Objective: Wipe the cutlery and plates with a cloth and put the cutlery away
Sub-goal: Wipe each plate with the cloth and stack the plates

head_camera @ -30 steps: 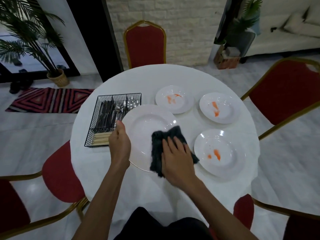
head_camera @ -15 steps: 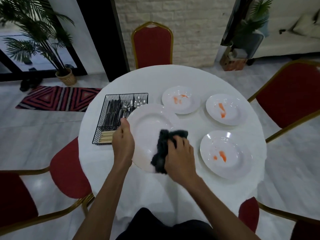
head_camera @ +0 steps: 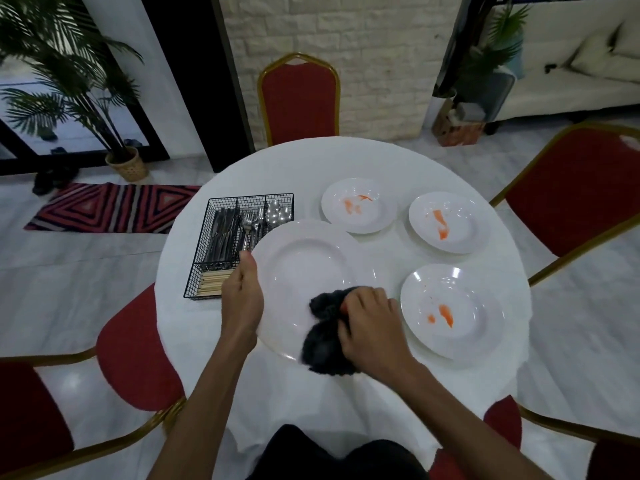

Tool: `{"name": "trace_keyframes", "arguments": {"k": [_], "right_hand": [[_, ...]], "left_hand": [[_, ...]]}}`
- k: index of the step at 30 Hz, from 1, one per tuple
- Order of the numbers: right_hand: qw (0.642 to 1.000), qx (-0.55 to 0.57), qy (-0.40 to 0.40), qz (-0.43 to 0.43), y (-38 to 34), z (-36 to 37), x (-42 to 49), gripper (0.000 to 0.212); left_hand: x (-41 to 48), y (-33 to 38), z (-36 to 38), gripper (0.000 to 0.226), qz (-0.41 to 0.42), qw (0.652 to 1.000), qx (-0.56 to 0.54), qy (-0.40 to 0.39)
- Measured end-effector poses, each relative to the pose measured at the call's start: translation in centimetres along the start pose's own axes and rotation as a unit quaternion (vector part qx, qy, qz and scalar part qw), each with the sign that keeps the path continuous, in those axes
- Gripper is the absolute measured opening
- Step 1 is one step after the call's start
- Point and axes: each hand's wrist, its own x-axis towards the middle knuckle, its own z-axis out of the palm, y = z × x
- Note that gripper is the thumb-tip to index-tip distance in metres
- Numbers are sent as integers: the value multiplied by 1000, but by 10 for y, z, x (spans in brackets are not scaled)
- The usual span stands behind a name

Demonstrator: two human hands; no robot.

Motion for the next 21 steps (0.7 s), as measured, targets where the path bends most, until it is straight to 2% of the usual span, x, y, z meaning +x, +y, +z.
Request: {"name": "trace_keyframes", "arguments": {"k": [2, 5, 7, 9, 10, 12, 13, 17, 19, 21], "right_hand": [[996, -25, 55, 63, 21, -9, 29, 15], [987, 44, 116, 103, 25, -32, 67, 24], [987, 138, 65, 49, 17, -42, 84, 47], [989, 134, -52, -40, 5, -49, 92, 68], [986, 110, -97, -78, 2, -50, 95, 66], [977, 106, -161, -95, 6, -55, 100, 47], [972, 123, -179, -84, 13, -58, 103, 42], [966, 132, -205, -87, 19, -62, 110, 46], [964, 143, -196, -105, 7, -57, 109, 44], [961, 202, -172, -73, 7, -51, 105, 42]], "left_hand": [[-1, -3, 2, 44, -6, 999, 19, -30], [-2, 1, 4, 39, -35, 996, 23, -83], [2, 11, 3, 39, -20, 987, 62, -145], [4, 22, 4, 41, 25, 969, 115, -215], [5, 27, 4, 39, 48, 956, 151, -248], [10, 35, 0, 35, 82, 926, 213, -300], [13, 37, -4, 35, 90, 914, 237, -317], [20, 42, -6, 36, 143, 885, 285, -340], [23, 41, -1, 42, 188, 863, 323, -340], [26, 40, 0, 45, 210, 859, 332, -329]]}}
